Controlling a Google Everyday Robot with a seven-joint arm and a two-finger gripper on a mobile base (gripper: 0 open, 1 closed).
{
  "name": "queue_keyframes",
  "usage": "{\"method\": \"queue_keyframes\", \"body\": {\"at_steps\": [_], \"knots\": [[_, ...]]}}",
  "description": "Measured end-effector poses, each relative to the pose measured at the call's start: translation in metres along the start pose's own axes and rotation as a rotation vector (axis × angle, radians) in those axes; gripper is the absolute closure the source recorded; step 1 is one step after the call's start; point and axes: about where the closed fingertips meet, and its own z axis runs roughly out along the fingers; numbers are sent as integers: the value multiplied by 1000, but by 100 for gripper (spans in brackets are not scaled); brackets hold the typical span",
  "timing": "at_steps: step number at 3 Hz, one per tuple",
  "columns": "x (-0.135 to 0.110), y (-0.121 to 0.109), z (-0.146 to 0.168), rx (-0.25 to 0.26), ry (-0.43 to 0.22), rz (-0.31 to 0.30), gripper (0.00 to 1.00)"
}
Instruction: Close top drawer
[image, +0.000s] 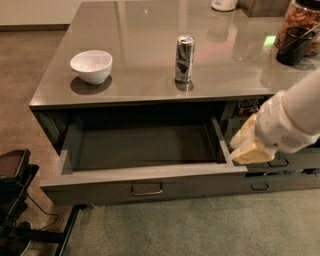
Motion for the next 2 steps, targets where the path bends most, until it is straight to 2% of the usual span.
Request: {"method": "queue_keyframes", "body": {"at_steps": [1,2], "knots": [[2,4,6,-3,0,5,86],[2,4,6,-3,0,4,100]]}}
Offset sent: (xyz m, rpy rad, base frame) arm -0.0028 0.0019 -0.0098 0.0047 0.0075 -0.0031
